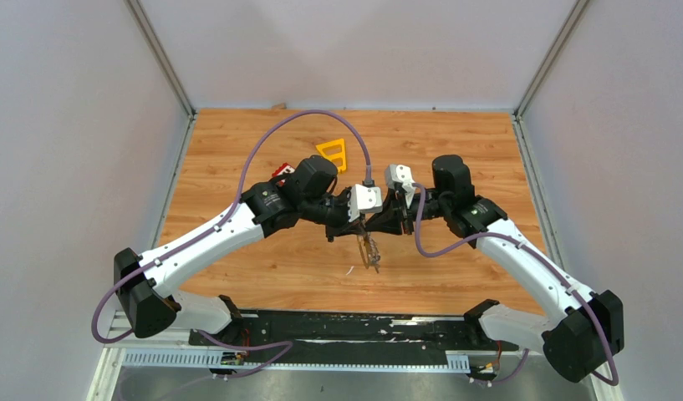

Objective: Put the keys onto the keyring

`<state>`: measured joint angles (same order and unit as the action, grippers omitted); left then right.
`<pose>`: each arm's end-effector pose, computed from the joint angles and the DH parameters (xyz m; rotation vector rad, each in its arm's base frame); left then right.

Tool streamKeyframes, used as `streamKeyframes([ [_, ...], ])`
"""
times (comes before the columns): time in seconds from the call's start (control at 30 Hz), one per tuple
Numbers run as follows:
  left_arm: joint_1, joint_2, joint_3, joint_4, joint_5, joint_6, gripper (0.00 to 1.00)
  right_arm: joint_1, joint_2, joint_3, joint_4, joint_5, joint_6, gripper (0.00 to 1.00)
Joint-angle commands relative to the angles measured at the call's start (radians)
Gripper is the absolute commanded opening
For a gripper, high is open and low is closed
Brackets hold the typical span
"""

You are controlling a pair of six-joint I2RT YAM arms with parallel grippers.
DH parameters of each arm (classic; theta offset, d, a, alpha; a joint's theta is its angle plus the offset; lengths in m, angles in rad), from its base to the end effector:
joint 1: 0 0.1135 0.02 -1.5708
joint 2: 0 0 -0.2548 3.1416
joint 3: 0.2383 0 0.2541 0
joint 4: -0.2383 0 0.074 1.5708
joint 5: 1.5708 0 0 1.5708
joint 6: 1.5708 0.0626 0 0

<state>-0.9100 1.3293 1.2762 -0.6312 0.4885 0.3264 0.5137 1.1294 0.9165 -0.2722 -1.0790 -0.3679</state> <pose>0.1664 -0.2620 0.3260 1.5455 1.7063 -0.8580 0.1965 0.1742 0.3020 -1.3936 1.3879 1.1859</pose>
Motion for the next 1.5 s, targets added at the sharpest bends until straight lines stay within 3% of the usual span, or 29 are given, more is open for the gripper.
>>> streamKeyframes([
  [0.0,-0.007,-0.041,0.013,0.048,0.035,-0.026,0.0,0.0,0.01,0.003,0.019,-0.028,-0.016,0.13],
  [0.2,-0.007,-0.038,0.014,0.051,0.036,-0.026,0.0,0.005,0.007,0.001,0.014,-0.027,-0.026,0.14],
  [0.43,-0.007,-0.043,0.013,0.051,0.04,-0.028,0.0,0.006,0.009,0.001,0.011,-0.023,-0.034,0.06],
  [1.1,-0.007,-0.058,-0.002,0.054,0.039,-0.026,0.0,0.006,0.003,0.003,-0.033,-0.012,-0.085,0.15],
  [1.47,-0.007,-0.052,0.003,0.056,0.048,-0.03,0.0,0.01,0.021,0.003,-0.031,-0.022,-0.082,0.14],
])
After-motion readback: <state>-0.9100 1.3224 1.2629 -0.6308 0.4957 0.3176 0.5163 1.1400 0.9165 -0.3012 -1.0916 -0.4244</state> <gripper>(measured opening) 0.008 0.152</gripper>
